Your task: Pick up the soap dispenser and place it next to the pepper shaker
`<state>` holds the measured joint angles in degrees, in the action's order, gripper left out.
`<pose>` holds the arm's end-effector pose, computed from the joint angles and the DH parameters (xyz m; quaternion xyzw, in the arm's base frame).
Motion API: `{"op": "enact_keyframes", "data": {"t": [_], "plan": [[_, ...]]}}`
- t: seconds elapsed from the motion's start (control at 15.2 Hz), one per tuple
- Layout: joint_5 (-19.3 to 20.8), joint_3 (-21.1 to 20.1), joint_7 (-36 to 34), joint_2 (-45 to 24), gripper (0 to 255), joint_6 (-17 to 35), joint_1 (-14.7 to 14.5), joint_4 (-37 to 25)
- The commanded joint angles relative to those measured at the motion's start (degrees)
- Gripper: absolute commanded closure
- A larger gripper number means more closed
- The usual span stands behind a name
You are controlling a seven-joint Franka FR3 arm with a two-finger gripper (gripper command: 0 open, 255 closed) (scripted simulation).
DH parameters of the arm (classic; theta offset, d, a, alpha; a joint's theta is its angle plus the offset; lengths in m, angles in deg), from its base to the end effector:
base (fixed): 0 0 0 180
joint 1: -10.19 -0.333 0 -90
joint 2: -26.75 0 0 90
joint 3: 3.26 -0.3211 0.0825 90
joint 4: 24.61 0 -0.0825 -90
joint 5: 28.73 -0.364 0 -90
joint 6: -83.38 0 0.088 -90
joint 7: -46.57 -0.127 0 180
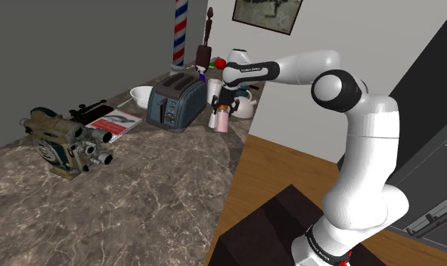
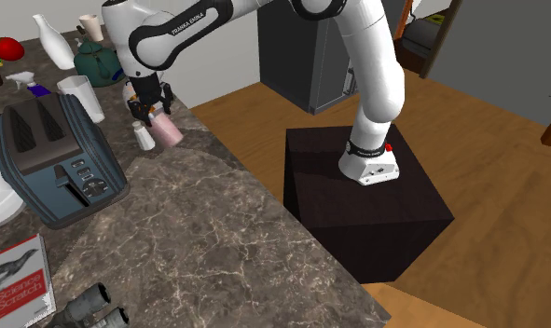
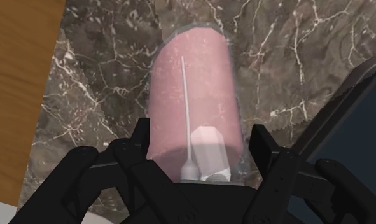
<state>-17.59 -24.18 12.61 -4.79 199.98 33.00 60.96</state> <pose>0.6827 -0.0770 0.3619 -0.9562 0.2922 -0.0123 0.0099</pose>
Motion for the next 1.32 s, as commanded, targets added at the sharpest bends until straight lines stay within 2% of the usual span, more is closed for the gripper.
{"op": "enact_keyframes", "data": {"t": [0.0,0.46,0.53,0.86,1.12,1.25], "plan": [[0.2,0.2,-0.1,-0.9,255,1.1,0.0,1.0],[0.3,0.2,-0.1,-0.9,255,1.1,0.0,1.0],[0.3,0.2,-0.1,-0.9,0,1.2,0.1,1.1],[0.3,0.2,-0.1,-0.9,0,1.1,0.0,1.0],[-0.8,-0.4,0.5,1.5,0,-4.8,0.2,-2.6],[-0.8,-0.4,0.5,1.5,0,-4.8,0.2,-2.6]]}}
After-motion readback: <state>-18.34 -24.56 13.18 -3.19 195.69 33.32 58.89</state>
